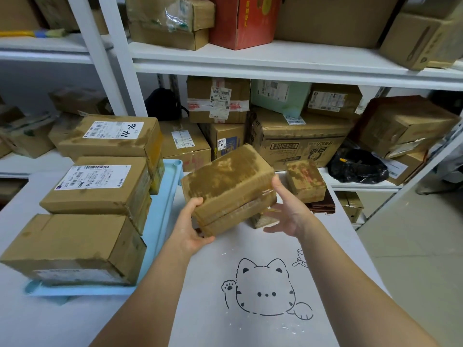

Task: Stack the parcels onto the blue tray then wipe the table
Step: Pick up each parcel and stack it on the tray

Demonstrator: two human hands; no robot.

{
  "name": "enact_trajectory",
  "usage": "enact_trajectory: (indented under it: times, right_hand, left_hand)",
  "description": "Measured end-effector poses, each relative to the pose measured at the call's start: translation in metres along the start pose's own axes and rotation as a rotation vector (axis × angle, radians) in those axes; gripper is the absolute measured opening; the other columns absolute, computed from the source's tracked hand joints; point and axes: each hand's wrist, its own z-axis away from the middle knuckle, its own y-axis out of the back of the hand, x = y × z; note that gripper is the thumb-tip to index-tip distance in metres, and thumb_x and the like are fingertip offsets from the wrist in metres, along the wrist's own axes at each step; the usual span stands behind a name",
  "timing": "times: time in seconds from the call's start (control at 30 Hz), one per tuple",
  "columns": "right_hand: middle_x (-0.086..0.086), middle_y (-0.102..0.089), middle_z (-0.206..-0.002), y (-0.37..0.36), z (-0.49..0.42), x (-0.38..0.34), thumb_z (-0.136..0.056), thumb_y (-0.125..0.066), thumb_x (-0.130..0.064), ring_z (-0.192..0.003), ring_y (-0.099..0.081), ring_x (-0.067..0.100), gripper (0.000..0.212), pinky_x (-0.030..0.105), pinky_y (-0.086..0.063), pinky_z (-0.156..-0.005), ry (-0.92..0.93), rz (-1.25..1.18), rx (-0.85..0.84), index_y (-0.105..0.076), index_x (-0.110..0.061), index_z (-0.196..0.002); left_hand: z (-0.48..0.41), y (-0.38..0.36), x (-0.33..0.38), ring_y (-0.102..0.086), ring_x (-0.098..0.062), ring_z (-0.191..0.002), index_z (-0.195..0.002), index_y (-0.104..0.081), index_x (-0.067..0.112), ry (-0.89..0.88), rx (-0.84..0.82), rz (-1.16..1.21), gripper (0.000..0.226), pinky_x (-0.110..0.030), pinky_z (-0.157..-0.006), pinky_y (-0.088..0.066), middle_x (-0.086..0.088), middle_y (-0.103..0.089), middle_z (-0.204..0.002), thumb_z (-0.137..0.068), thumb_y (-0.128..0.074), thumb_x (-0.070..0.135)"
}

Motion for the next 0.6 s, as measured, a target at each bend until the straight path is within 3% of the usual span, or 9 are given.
enact_trajectory:
  times: [0.07,0.13,0.2,0.23,0.33,0.4,0.47,0.53,0.6]
  right_hand:
    - [0.010,-0.035,-0.148,-0.004,0.001,0.002,-0.078,-0.058,-0.062,-0.133,-0.039,0.036,0.066,0.070,-0.030,-0.100,-0.012,-0.039,0.017,-0.040,-0.032,-0.134]
    - [0.008,-0.038,-0.144,-0.007,-0.002,0.006,-0.080,-0.060,-0.059,-0.131,-0.039,0.038,0.064,0.073,-0.025,-0.102,-0.026,-0.112,0.037,-0.038,-0.031,-0.133]
    - [0.008,-0.043,-0.134,-0.008,-0.004,0.010,-0.074,-0.065,-0.060,-0.123,-0.045,0.038,0.066,0.071,-0.031,-0.098,-0.040,-0.168,0.050,-0.042,-0.028,-0.128]
    - [0.007,-0.046,-0.131,-0.008,-0.005,0.012,-0.070,-0.068,-0.061,-0.116,-0.050,0.036,0.070,0.068,-0.039,-0.091,-0.034,-0.184,0.072,-0.043,-0.028,-0.128]
    - [0.005,-0.051,-0.128,-0.005,-0.008,0.017,-0.080,-0.070,-0.042,-0.102,-0.055,0.025,0.063,0.048,-0.047,-0.074,0.032,-0.190,0.164,-0.041,-0.034,-0.135]
    - [0.002,-0.053,-0.132,0.000,-0.013,0.019,-0.091,-0.061,-0.020,-0.108,-0.052,0.023,0.052,0.048,-0.042,-0.088,0.068,-0.160,0.258,-0.043,-0.034,-0.137]
    - [0.001,-0.052,-0.137,0.004,-0.017,0.022,-0.095,-0.051,-0.010,-0.120,-0.048,0.025,0.049,0.053,-0.034,-0.102,0.050,-0.105,0.263,-0.045,-0.034,-0.138]
    - [0.001,-0.050,-0.138,0.007,-0.018,0.023,-0.097,-0.047,-0.012,-0.124,-0.047,0.026,0.046,0.056,-0.031,-0.105,0.013,-0.082,0.245,-0.044,-0.035,-0.137]
    - [-0.001,-0.051,-0.128,0.011,-0.017,0.024,-0.097,-0.047,-0.026,-0.119,-0.049,0.028,0.032,0.057,-0.032,-0.106,-0.034,-0.091,0.220,-0.046,-0.029,-0.129]
  left_hand:
    - [-0.001,0.001,-0.005,-0.049,-0.033,-0.114,-0.116,-0.055,0.020,-0.030,-0.036,-0.046,0.045,-0.049,-0.091,-0.039,-0.012,-0.053,-0.125,-0.074,-0.069,0.029]
    - [0.000,0.003,-0.008,-0.049,-0.030,-0.111,-0.126,-0.049,0.020,-0.079,-0.100,-0.130,0.078,-0.049,-0.095,-0.034,-0.010,-0.054,-0.125,-0.054,-0.076,0.026]
    - [0.001,0.005,-0.010,-0.050,-0.023,-0.107,-0.137,-0.036,0.026,-0.142,-0.160,-0.227,0.108,-0.051,-0.101,-0.030,-0.001,-0.055,-0.118,-0.038,-0.078,0.023]
    - [0.001,0.005,-0.010,-0.050,-0.020,-0.106,-0.139,-0.030,0.030,-0.183,-0.185,-0.261,0.112,-0.051,-0.104,-0.028,0.004,-0.054,-0.117,-0.039,-0.078,0.019]
    - [-0.002,0.011,-0.009,-0.051,-0.017,-0.106,-0.144,-0.014,0.037,-0.299,-0.198,-0.380,0.115,-0.041,-0.096,-0.037,0.012,-0.052,-0.119,-0.050,-0.074,0.008]
    - [-0.004,0.014,-0.010,-0.047,-0.018,-0.119,-0.146,-0.006,0.041,-0.367,-0.203,-0.505,0.127,-0.041,-0.100,-0.043,0.006,-0.043,-0.134,-0.048,-0.080,0.007]
    - [-0.003,0.015,-0.009,-0.035,-0.017,-0.131,-0.146,-0.003,0.045,-0.401,-0.201,-0.633,0.135,-0.042,-0.109,-0.037,0.006,-0.027,-0.144,-0.047,-0.088,0.014]
    - [-0.001,0.014,-0.009,-0.027,-0.011,-0.130,-0.147,-0.005,0.045,-0.431,-0.190,-0.675,0.124,-0.035,-0.113,-0.026,0.007,-0.020,-0.141,-0.057,-0.088,0.025]
    - [0.003,0.011,-0.007,-0.026,-0.010,-0.131,-0.145,-0.015,0.047,-0.446,-0.180,-0.612,0.100,-0.037,-0.114,-0.020,0.005,-0.021,-0.145,-0.067,-0.078,0.048]
